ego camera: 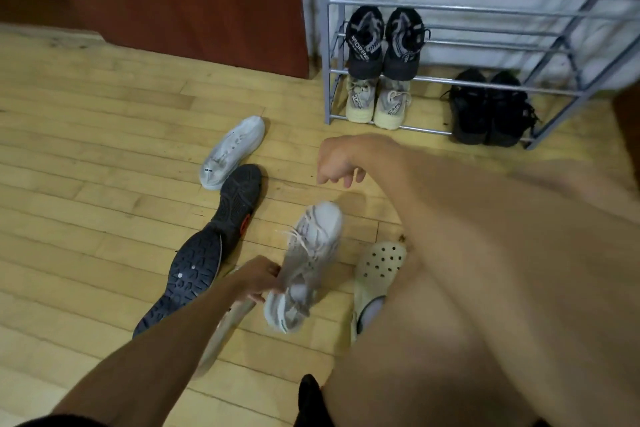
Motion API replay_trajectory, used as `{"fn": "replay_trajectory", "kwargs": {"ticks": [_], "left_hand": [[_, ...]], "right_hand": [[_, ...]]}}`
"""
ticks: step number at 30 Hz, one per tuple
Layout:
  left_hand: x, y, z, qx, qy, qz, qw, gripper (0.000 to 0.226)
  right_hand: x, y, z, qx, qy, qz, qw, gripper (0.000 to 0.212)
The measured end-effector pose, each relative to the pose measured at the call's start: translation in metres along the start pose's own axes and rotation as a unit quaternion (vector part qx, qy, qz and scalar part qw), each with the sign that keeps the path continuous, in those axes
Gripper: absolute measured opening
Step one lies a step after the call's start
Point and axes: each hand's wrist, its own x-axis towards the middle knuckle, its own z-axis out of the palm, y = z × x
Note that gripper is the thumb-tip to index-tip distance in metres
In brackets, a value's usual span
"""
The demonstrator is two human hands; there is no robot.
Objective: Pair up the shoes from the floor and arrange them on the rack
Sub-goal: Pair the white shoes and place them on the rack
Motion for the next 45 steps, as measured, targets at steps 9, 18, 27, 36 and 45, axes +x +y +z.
{"fn": "replay_trajectory", "kwargs": {"ticks": [9, 18, 27, 36, 45], "left_hand": [[-0.062, 0.143, -0.078, -0.172, 0.121, 0.181, 0.961, 0.028], [-0.169, 0.314, -0.095, -0.246, 0.094, 0.367, 0.892, 0.03], [-0.2, 0.404, -0.027, -0.175, 0.059, 0.406, 0.895, 0.028], [-0.214, 0.453, 0.09, 0.024, 0.0, 0.398, 0.917, 0.047], [-0.181, 0.442, 0.214, 0.026, -0.075, 0.32, 0.944, 0.045]], "right_hand": [[-0.073, 0.032, -0.079, -0.034, 0.164, 0.026, 0.986, 0.036], [-0.171, 0.099, -0.103, 0.332, 0.268, -0.036, 0.903, 0.037], [-0.252, 0.198, -0.082, 0.469, 0.343, -0.095, 0.809, 0.049], [-0.305, 0.281, 0.0, 0.49, 0.409, -0.021, 0.77, 0.052], [-0.347, 0.364, 0.11, 0.595, 0.318, 0.022, 0.738, 0.035]]}}
